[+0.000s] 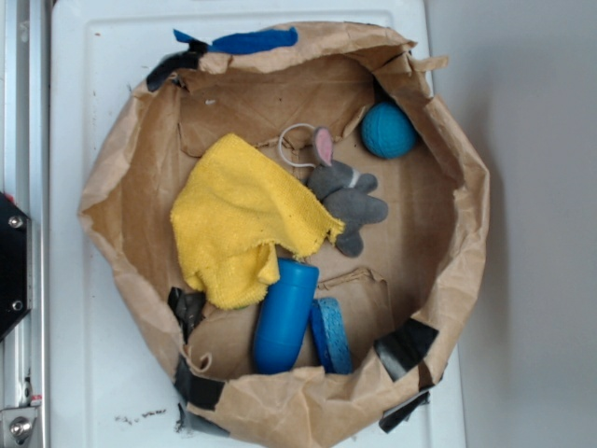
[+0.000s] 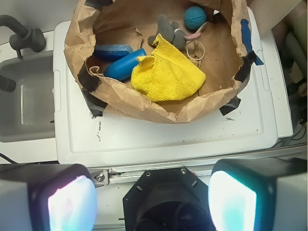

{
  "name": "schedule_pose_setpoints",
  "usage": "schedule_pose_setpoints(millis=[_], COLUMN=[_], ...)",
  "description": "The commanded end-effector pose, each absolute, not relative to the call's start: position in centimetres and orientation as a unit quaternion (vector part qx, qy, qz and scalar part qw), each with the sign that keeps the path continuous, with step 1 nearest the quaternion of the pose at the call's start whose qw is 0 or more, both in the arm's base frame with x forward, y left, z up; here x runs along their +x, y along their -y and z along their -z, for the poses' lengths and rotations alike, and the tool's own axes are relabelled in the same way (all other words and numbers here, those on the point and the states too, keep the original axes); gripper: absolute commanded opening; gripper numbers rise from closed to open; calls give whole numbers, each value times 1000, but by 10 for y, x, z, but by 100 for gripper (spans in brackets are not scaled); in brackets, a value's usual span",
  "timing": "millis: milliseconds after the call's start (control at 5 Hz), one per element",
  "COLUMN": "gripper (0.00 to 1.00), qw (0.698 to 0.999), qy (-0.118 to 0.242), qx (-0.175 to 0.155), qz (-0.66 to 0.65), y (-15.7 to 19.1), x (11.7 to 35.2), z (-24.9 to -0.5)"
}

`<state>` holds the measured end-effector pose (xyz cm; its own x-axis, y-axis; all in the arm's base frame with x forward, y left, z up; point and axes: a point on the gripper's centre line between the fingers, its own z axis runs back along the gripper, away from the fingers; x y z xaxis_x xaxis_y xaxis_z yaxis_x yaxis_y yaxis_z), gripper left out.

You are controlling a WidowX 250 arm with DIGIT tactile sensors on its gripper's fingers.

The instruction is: Grab the yellow cloth.

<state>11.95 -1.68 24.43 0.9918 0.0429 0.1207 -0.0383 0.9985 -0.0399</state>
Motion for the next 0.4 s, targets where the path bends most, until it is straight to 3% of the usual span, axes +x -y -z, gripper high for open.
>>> schedule_pose_setpoints(millis=[0, 200], gripper=[100, 100], qw=[998, 997], qy=[61, 56], qx=[-19, 4], qz=[-20, -47], y=[17, 9], x=[120, 168], z=[-244, -238])
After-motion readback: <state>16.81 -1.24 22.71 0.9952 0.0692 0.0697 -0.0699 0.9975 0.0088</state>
